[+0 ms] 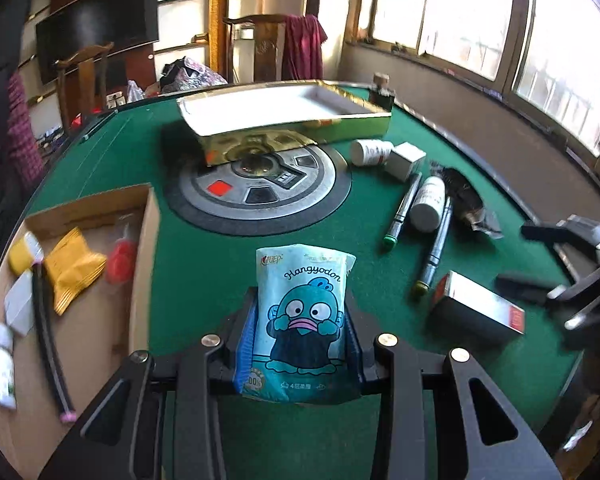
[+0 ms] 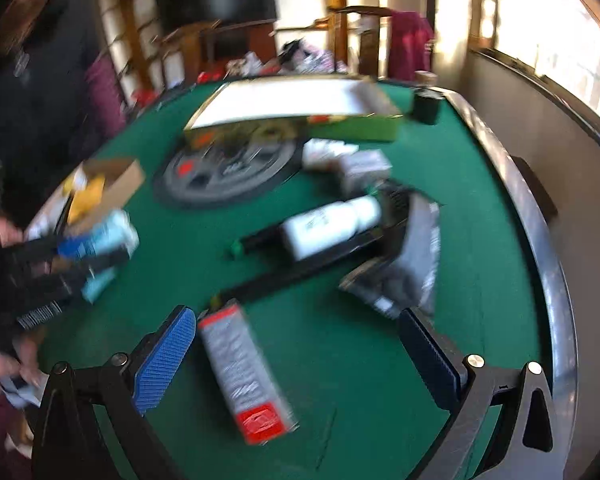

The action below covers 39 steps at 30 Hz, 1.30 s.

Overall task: Organize objects
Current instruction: 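Lift the pouch with the left gripper while the right gripper grasps the red-and-white box, then lower pouch and red-and-white box into the cardboard box and open both grippers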

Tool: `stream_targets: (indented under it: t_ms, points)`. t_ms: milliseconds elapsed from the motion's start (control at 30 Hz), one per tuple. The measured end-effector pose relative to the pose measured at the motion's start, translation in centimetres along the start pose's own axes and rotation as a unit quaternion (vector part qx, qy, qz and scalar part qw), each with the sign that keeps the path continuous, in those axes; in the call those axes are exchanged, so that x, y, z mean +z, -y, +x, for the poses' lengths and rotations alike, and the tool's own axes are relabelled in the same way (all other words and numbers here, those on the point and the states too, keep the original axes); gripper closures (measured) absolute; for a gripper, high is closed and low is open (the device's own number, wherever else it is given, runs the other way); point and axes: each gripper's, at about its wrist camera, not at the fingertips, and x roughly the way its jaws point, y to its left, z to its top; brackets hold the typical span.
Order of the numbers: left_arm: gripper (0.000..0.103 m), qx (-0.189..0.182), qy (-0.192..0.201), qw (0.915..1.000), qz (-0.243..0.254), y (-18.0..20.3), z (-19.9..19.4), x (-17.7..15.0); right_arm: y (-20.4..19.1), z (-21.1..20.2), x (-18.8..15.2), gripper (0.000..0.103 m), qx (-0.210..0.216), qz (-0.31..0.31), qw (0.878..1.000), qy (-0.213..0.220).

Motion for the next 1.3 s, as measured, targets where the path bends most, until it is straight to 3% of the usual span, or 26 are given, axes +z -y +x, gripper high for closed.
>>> stream_targets:
  t_ms: [200,267,300,333,367,400,433,633,867,1100,1300]
  points:
    - [0.067,0.001,0.014,0.9993,-0.034,-2.5,-3.5,-1.9,-2.6,2.2,-1.2,0.004,-0.026,-0.052,0.998,-0.027]
    - [0.067,0.01,0.019,0.9989,-0.041,-3.2,-4.5,-2.4,-3.1,2.8,-1.2,0.01,-0.034,-0.063,0.997,-0.03]
    - [0.067,0.017,0.02,0.9986,-0.046,-3.8,-5.1,-2.7,-3.3,3.2,-1.2,0.018,-0.034,-0.066,0.997,-0.034]
    - [0.067,0.023,0.021,0.9983,-0.05,-4.3,-5.4,-2.9,-3.5,3.6,-1.3,0.033,-0.034,-0.067,0.996,-0.039]
    - [0.066,0.03,0.023,0.9976,-0.058,-5.0,-5.8,-3.2,-3.7,4.1,-1.3,0.055,-0.036,-0.067,0.996,-0.047]
    - [0.066,0.034,0.024,0.997,-0.065,-5.6,-6.1,-3.3,-3.8,4.5,-1.4,0.06,-0.034,-0.066,0.996,-0.054]
    - [0.066,0.037,0.026,0.9963,-0.073,-6.3,-6.5,-3.5,-3.7,4.2,-1.4,0.073,-0.021,-0.058,0.997,-0.049]
    - [0.066,0.061,0.031,0.9908,-0.117,-10.6,-8.6,-4.0,-3.5,3.2,-0.9,0.073,0.027,-0.011,0.998,-0.049]
    - [0.066,0.086,0.018,0.9879,-0.128,-13.1,-8.6,-4.1,-6.7,0.5,2.4,0.073,0.141,0.008,0.989,-0.03]
    - [0.066,0.102,-0.022,0.9835,-0.147,-15.3,-6.1,-4.9,-14.4,1.5,6.7,0.073,0.242,0.001,0.969,-0.049]
    - [0.064,0.093,-0.047,0.9782,-0.179,-18.6,-4.7,-5.3,-22.0,6.0,9.8,0.073,0.262,-0.021,0.959,-0.102]
